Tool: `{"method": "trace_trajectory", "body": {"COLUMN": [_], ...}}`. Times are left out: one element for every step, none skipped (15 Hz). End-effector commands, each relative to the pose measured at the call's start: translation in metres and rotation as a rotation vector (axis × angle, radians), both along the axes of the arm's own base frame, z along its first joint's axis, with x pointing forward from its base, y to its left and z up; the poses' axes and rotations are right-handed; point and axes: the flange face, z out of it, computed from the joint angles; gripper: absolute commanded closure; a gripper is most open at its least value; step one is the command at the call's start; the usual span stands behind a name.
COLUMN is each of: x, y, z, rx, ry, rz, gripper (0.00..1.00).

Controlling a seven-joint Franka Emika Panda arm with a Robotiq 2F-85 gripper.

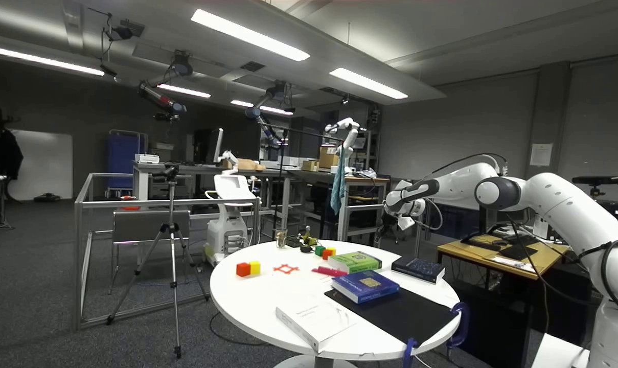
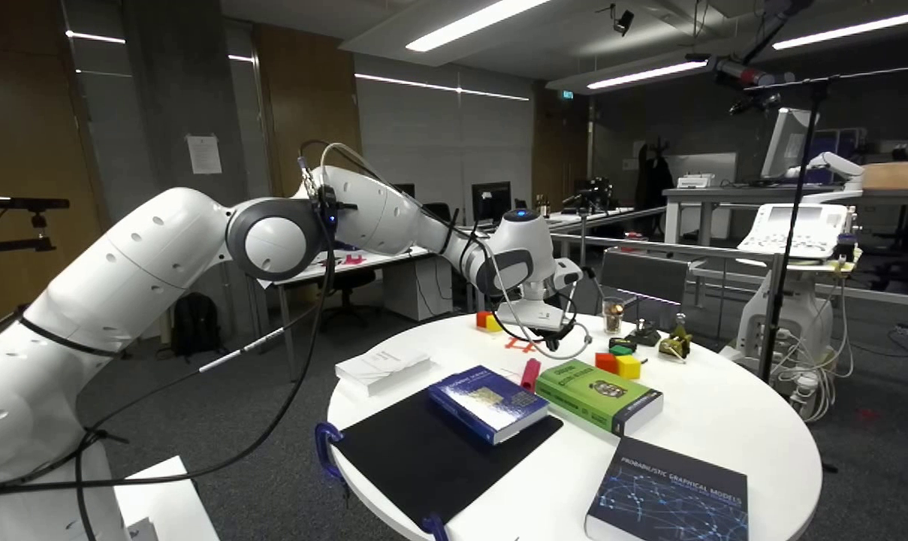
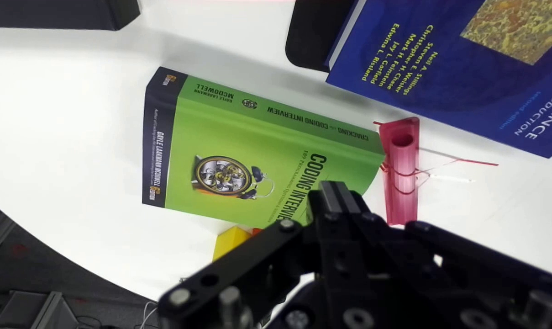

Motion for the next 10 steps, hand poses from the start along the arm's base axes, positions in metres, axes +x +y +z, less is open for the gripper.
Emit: {"method": "trace_trajectory", "body": {"x": [0.000,0.000,0.001,0.001,0.002,0.003,0.004,0.004,0.004,0.004], "y": [-0.001,-0.001,0.006,0.014,0.024,0.032,0.040,0.049,0.056,0.064], "z": [0.000,0.000,-0.001,-0.004,-0.005,-0.008,-0.010,-0.012,-0.014,-0.018], "rx": [0.000,0.000,0.005,-0.001,-0.009,-0.027,-0.038,-0.058,-0.073,-0.090], "ry": [0.000,0.001,0.011,0.016,0.013,0.013,0.018,0.021,0.025,0.023], "rz": [0.000,0.000,0.017,0.024,0.035,0.037,0.049,0.055,0.058,0.052], "gripper": [0.99,1.00,1.00,1.00,1.00,1.00,1.00,1.00,1.00,1.00]}}
